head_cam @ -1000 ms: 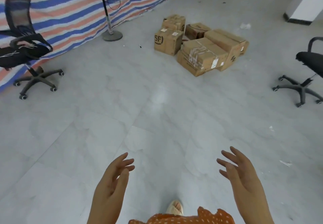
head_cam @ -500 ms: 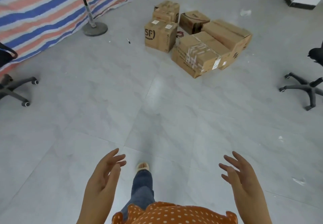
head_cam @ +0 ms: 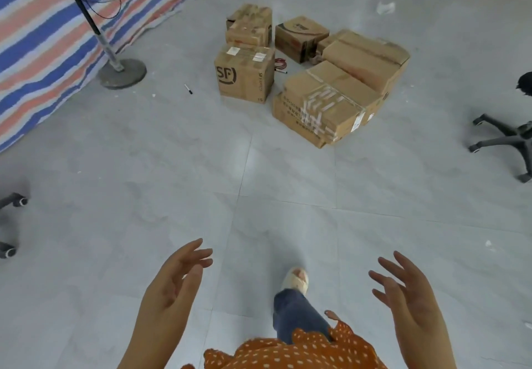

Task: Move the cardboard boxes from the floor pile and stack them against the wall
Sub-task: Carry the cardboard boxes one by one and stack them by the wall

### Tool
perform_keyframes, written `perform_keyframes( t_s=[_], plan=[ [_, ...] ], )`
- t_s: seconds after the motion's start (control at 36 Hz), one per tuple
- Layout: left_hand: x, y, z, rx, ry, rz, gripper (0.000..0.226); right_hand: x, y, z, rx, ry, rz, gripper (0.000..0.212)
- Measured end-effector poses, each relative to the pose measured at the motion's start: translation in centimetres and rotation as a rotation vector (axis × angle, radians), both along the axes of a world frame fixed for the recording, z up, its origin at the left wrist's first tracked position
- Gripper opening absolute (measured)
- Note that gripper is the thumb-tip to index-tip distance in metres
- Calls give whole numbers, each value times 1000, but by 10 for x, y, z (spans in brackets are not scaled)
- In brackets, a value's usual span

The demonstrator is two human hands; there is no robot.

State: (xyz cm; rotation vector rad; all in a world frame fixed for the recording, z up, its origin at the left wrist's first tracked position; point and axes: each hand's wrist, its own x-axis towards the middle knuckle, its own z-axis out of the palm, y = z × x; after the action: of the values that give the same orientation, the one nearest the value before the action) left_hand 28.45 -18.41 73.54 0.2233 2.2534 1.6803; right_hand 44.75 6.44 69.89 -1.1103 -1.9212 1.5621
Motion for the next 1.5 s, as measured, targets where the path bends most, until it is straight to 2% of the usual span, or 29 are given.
perform_keyframes(
  t_s=[0.06,0.08,0.14,0.22,0.33,0.36,0.42,0.44,0.5,0.53,0.58,0.64,0.75,0.92,1.03,1.17,1.36,1.5],
  plan=[
    [-25,20,-4,-3,-8,-1,40,-25,19,-2,6,-7,8,79],
    [-38,31,-5,-1,-14,5,41,-39,29,-4,6,-3,7,83],
    [-65,54,-8,2,-11,18,40,-67,53,-9,27,-7,16,77],
    [-108,92,-11,21,-6,37,40,-116,94,-8,54,9,14,55],
    [-168,151,-4,69,21,62,49,-177,159,8,46,58,17,36],
    [-182,166,-1,79,28,70,40,-192,175,13,52,70,25,42],
    [-209,192,0,92,31,74,29,-217,205,18,77,71,20,68],
    [-221,203,0,84,32,66,30,-227,217,19,78,61,15,69],
    [-242,221,-1,60,30,42,29,-246,236,21,59,63,16,55],
    [-253,229,-1,52,31,34,30,-255,244,20,55,76,16,56],
    [-277,243,-4,29,24,22,29,-271,258,17,45,70,11,77],
    [-303,257,-10,4,17,8,28,-288,268,13,24,33,-12,86],
    [-365,288,-23,-25,-10,-37,19,-331,285,-1,-8,6,-75,87],
    [-481,342,-24,-45,-14,-194,29,-423,309,-11,-15,-6,-210,84],
    [-566,367,-13,-11,31,-255,19,-492,323,-5,-14,-7,-287,82],
    [-652,399,-7,-3,23,-350,32,-554,337,5,-6,-21,-393,78],
    [-714,464,-16,-19,-51,-454,26,-585,356,2,-62,-65,-570,82],
    [-741,517,-28,-44,-51,-544,36,-595,391,-10,-106,-89,-636,81]
  ],
)
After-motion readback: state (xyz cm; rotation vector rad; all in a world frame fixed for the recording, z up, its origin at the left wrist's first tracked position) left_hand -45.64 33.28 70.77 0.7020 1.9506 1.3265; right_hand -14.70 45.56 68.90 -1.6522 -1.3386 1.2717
